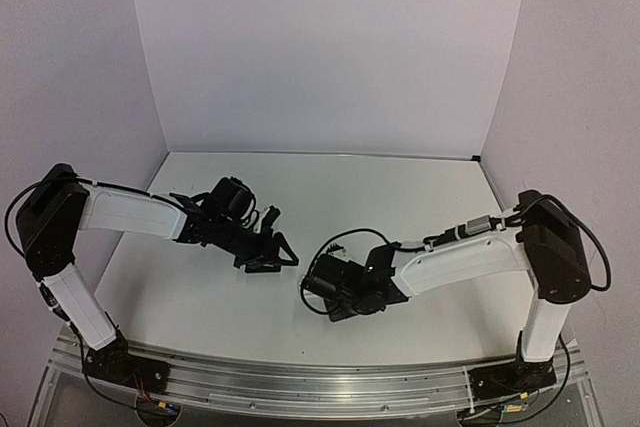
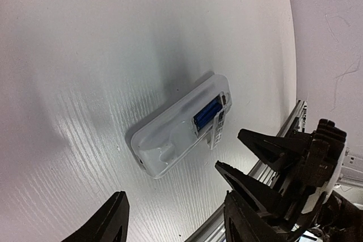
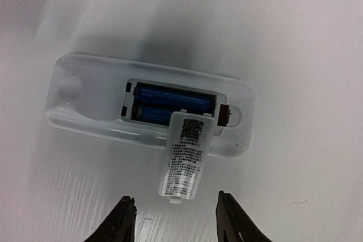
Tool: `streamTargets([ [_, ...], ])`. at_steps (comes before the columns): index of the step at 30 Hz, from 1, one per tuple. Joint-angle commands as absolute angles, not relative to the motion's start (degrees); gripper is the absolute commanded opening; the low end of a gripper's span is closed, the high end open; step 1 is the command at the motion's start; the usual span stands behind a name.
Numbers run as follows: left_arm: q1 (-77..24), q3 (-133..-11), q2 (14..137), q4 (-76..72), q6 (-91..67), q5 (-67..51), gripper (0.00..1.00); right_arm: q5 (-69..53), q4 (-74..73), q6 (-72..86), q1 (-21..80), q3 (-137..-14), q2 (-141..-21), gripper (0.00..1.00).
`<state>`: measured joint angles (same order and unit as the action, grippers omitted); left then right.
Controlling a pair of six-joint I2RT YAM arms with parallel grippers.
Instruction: Load the batteries into the remote control
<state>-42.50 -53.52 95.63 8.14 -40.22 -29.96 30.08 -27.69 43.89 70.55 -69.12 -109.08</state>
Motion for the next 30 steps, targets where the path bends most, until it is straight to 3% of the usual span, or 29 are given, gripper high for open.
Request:
streamTargets([
  [1, -41.4, -54.2, 94.0, 10.3, -38.4, -29.1, 0.59, 34.7, -27.5, 48.2, 71.4, -70.4, -110.9, 0.43],
  [23, -39.1, -53.3, 93.5, 10.9, -37.4, -29.8, 0.58, 34.4, -26.6, 49.2, 71.6, -69.7, -114.1, 0.32],
  [30, -38.9, -52.2, 92.9, 10.3, -37.1, -30.0, 0.58, 36.3, -24.4, 46.2, 71.7, -67.4, -112.2, 0.17],
])
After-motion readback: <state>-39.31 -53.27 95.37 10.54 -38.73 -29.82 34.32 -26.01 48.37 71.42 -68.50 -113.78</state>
